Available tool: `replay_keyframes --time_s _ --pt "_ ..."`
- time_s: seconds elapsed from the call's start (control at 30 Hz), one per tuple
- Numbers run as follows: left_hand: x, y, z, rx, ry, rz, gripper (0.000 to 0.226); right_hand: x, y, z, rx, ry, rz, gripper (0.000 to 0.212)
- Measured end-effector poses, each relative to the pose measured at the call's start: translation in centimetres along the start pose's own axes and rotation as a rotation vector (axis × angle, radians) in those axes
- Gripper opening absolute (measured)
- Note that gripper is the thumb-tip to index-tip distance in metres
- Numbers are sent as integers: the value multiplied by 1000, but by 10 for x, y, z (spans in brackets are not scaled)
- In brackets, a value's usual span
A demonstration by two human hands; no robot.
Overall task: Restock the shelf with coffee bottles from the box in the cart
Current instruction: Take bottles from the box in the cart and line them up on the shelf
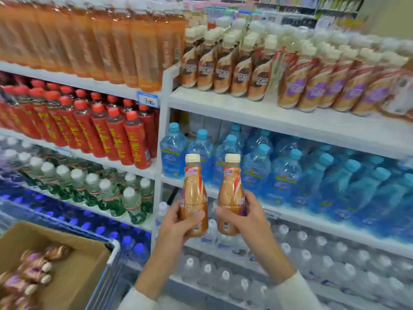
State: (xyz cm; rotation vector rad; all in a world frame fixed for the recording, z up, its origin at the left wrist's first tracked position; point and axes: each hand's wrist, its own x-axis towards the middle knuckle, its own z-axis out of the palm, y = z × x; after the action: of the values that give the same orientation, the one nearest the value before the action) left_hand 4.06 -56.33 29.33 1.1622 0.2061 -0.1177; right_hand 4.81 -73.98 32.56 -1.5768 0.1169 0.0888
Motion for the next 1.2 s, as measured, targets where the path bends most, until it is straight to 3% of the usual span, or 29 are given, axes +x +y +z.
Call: replay_keyframes --time_s 0.13,0.5,0.63,0.87,1.03,1.2 --pt "21 -13 84 56 -92 2 50 10 -14 -85 5 94 -36 49" --pt "68 -20 250 86 -222 62 52 49 -52 -248 22 204 -166 60" --pt "89 -1 292 130 -270 142 59 63 -71 -273 38 250 -203 56" --pt "130 49 342 280 -347 353 46 110 -122 -290 -12 381 -345 61" --pt "168 62 360 452 -309 466 57 144 -143 -290 -120 434 -422 67" --pt "193 59 362 545 -278 471 60 163 -137 -289 -143 477 -411 70"
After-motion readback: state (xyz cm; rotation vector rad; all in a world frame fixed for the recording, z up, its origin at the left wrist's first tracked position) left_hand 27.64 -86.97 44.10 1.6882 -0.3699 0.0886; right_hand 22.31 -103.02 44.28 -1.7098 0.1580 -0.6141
